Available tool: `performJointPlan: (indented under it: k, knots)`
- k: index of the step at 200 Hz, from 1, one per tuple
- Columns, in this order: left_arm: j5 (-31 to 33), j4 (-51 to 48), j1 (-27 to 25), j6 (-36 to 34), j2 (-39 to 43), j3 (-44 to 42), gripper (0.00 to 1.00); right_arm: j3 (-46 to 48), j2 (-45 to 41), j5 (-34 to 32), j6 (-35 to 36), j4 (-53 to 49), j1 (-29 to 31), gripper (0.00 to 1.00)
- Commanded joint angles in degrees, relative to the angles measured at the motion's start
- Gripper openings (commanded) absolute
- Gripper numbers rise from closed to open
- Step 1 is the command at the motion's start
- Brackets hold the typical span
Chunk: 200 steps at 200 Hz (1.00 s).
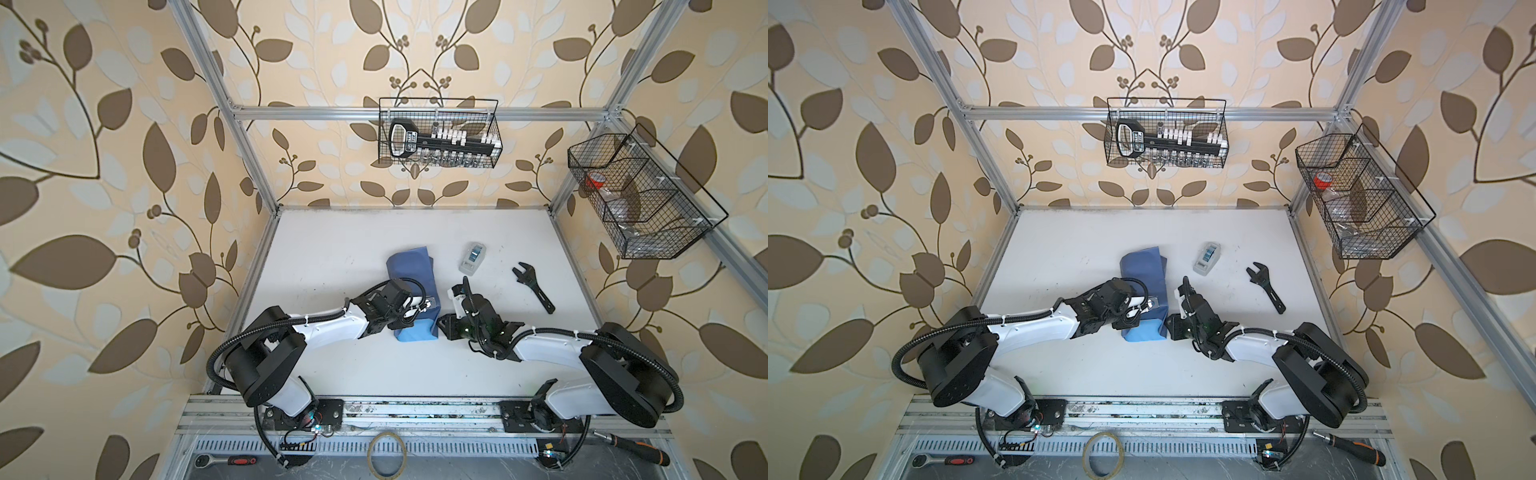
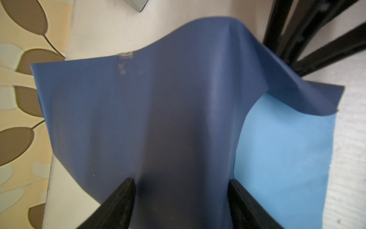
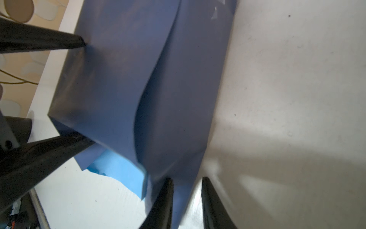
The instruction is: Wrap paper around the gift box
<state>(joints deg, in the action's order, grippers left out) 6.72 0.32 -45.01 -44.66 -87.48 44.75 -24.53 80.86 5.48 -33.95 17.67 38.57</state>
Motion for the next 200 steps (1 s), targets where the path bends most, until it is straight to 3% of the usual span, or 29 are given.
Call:
performJointPlan:
  k: [1,200]
  knots:
    - [0.7,-3.5,-0.1,-2.2,-1.8,0.2,0.74,-1.9,-0.1,1.8,0.9,2.3,0.1,0.27]
    - [0.6,-3.8,-0.2,-1.9,-1.7,0.4,0.75,-2.9,6.3,-0.4,-1.9,8.6,1.8,0.18]
